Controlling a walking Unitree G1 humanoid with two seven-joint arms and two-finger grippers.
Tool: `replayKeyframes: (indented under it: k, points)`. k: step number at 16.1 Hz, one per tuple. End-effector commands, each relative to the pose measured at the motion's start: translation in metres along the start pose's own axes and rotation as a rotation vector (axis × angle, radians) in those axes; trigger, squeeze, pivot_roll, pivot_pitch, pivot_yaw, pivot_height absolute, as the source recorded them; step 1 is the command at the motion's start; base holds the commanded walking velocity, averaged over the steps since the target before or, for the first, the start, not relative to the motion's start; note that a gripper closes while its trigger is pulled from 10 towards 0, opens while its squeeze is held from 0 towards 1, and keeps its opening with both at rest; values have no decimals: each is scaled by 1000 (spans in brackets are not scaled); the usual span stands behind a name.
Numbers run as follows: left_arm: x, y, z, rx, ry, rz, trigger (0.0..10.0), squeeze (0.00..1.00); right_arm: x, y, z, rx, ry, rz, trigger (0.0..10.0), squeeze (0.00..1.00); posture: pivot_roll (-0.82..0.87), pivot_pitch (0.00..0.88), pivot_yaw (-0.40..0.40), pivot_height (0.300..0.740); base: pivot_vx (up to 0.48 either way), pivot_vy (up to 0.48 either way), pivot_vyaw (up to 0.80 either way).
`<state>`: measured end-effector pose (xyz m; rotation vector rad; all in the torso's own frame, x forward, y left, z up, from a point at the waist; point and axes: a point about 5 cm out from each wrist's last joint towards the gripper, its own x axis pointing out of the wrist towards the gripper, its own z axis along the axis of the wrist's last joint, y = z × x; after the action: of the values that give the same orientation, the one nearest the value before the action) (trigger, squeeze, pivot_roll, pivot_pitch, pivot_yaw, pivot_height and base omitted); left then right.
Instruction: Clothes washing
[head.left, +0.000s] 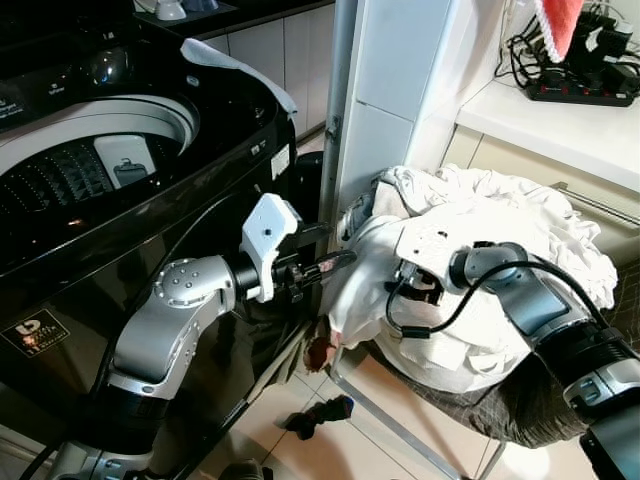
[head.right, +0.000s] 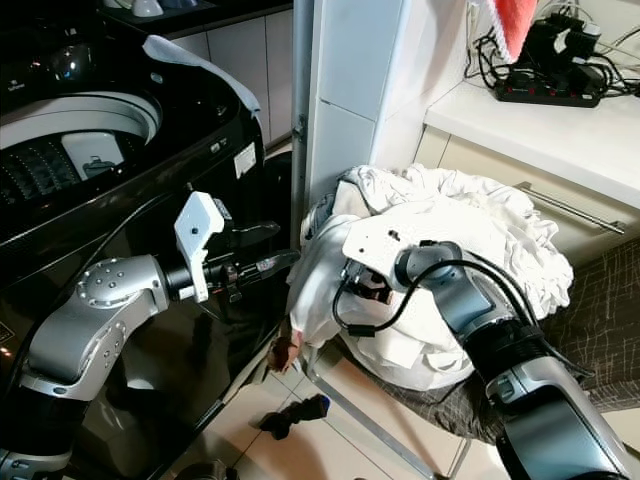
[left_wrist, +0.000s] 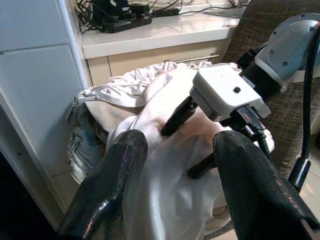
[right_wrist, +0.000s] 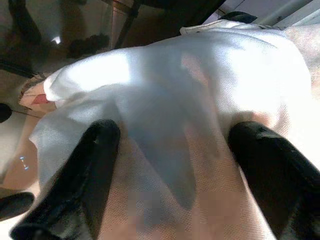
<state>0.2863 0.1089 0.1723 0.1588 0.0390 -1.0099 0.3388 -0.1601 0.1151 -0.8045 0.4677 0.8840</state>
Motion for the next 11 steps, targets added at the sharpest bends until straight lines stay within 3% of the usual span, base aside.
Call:
replayKeyframes:
  k: [1, 11]
  points:
    - [2, -1, 1, 14, 16, -12, 10000, 0, -2, 1, -11, 8, 36, 14, 0, 0, 53, 0, -33, 740, 0, 0, 0]
    - [3, 1, 1, 24, 17, -7, 10000, 0, -6, 1, -15, 29, 50, 34, 0, 0, 49, 0, -27, 740, 0, 0, 0]
